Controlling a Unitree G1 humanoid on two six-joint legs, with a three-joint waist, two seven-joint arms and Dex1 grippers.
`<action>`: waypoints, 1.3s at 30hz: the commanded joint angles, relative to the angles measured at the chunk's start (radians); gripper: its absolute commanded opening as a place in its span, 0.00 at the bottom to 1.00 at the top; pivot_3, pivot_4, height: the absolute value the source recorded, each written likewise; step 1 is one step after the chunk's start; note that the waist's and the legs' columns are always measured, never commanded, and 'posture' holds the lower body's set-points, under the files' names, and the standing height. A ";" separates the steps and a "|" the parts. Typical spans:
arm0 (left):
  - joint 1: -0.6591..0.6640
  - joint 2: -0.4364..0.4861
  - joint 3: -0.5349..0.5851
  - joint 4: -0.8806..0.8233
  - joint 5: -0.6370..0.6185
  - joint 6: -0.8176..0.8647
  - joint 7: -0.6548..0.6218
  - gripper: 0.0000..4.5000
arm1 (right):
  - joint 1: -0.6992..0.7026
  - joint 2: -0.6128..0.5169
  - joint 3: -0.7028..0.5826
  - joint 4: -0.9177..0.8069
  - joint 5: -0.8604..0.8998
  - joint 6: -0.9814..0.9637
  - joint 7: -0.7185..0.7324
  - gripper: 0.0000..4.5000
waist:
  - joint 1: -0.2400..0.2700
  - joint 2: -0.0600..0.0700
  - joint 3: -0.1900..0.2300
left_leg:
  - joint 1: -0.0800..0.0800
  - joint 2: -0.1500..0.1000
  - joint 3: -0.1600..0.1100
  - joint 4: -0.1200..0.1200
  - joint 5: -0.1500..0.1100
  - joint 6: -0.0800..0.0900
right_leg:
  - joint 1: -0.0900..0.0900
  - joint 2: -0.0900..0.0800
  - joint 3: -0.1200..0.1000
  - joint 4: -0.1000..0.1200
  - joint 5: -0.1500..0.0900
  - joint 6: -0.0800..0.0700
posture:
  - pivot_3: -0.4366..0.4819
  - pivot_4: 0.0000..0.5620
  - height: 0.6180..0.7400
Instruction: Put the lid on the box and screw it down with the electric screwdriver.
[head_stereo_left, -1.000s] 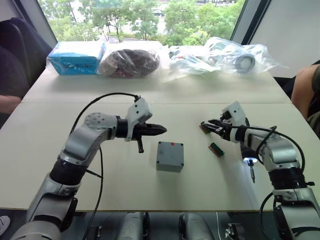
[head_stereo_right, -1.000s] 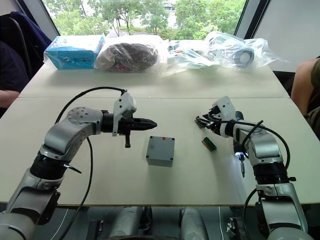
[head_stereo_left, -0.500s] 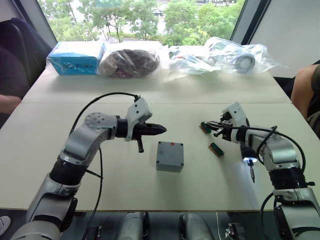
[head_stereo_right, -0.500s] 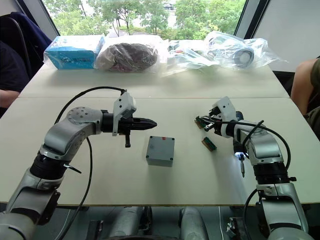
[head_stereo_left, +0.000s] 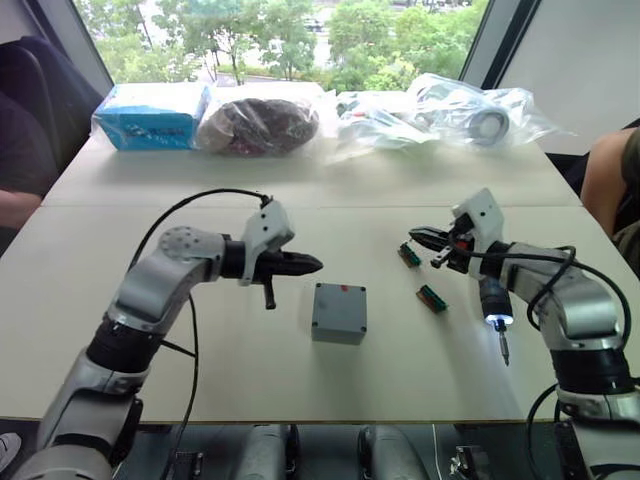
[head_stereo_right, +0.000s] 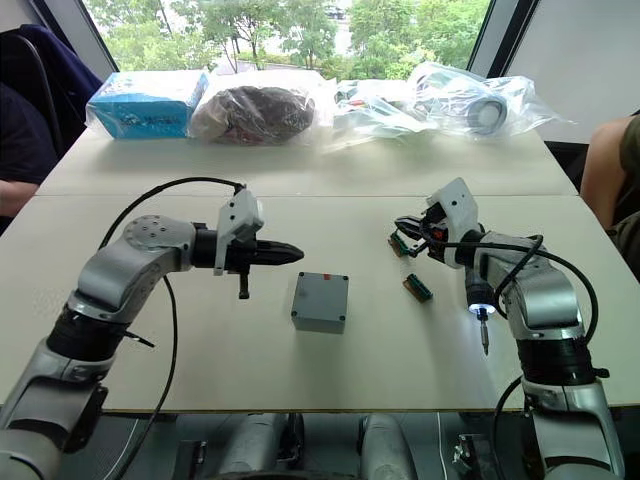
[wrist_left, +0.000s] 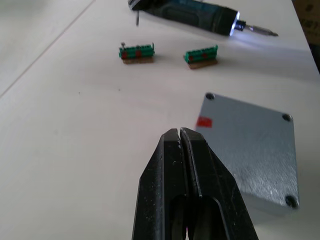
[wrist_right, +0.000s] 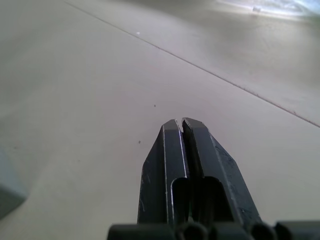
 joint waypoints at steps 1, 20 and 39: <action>0.012 0.049 0.012 -0.056 -0.016 -0.007 -0.048 0.00 | 0.089 0.026 -0.001 -0.252 0.094 0.051 -0.015 0.01 | 0.003 0.000 0.000 | 0.000 0.000 0.000 0.000 0.000 0.000 | 0.000 0.000 0.000 0.000 0.000 0.000 | 0.48 0.27 1.00; 0.038 0.059 0.008 -0.117 -0.045 0.032 -0.051 0.00 | 0.214 0.032 0.064 -0.421 0.155 0.100 -0.079 0.01 | 0.001 0.000 0.000 | 0.000 0.000 0.000 0.000 -0.001 0.001 | 0.000 0.000 0.000 0.000 0.000 0.000 | 0.48 0.27 1.00; 0.042 0.052 0.004 -0.116 -0.040 0.023 -0.040 0.00 | 0.207 0.023 0.114 -0.376 0.111 0.049 -0.086 0.01 | 0.001 0.000 0.000 | 0.000 0.000 0.000 0.000 -0.001 0.001 | 0.000 0.000 0.000 0.000 0.000 0.000 | 0.48 0.27 1.00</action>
